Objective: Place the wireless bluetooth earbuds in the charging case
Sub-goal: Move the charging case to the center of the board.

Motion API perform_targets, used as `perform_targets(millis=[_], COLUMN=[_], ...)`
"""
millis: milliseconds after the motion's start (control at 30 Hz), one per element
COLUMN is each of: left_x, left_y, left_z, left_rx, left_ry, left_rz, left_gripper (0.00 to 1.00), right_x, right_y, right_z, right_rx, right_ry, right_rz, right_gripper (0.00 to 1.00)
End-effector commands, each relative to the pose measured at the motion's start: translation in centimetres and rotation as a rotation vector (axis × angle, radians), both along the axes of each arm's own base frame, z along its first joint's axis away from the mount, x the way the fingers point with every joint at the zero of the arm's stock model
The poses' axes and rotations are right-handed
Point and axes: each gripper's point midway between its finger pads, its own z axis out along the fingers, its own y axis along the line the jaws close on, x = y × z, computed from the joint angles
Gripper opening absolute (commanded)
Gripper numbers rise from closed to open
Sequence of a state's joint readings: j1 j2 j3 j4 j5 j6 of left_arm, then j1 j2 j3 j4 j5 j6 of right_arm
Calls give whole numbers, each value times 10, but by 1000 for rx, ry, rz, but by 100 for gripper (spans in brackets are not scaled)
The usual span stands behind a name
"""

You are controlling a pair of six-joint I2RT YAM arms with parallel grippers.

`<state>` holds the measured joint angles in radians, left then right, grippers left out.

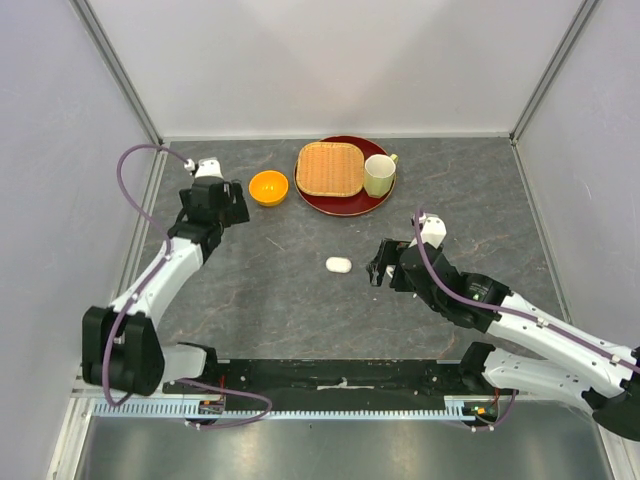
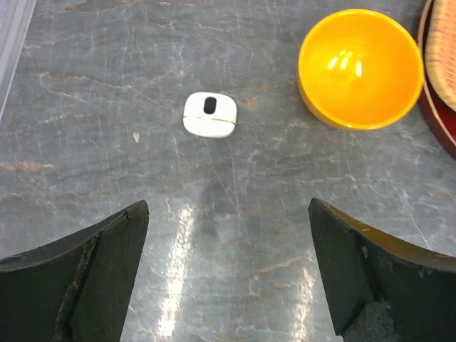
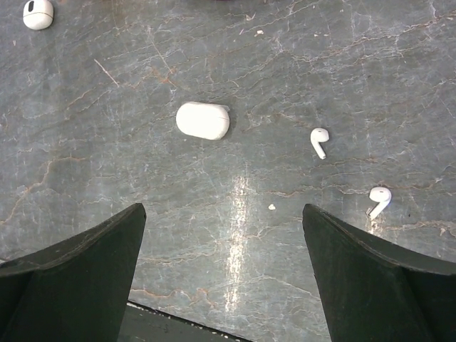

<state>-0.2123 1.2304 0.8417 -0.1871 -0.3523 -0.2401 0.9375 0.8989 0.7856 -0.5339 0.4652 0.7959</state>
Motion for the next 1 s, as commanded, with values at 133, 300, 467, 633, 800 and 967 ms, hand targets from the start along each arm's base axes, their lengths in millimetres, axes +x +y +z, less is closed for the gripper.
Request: perform_targets(millis=[133, 300, 467, 633, 800, 967], left_x=[49, 73, 87, 96, 105, 114], left_y=[26, 38, 39, 38, 35, 38], left_z=[-17, -31, -67, -88, -101, -112], left_rx=[50, 9, -7, -48, -88, -100], left_ry=[162, 209, 277, 308, 324, 335], left_rz=[-47, -24, -18, 16, 22, 30], left_gripper=[100, 100, 100, 99, 94, 91], right_x=[3, 3, 3, 4, 6, 10], right_y=[1, -5, -9, -9, -8, -7], right_z=[17, 18, 16, 13, 13, 12], right_rx=[18, 3, 3, -9, -30, -47], right_ry=[-49, -57, -56, -51, -50, -49], right_rz=[22, 11, -2, -5, 5, 2], right_gripper=[98, 98, 98, 98, 98, 98])
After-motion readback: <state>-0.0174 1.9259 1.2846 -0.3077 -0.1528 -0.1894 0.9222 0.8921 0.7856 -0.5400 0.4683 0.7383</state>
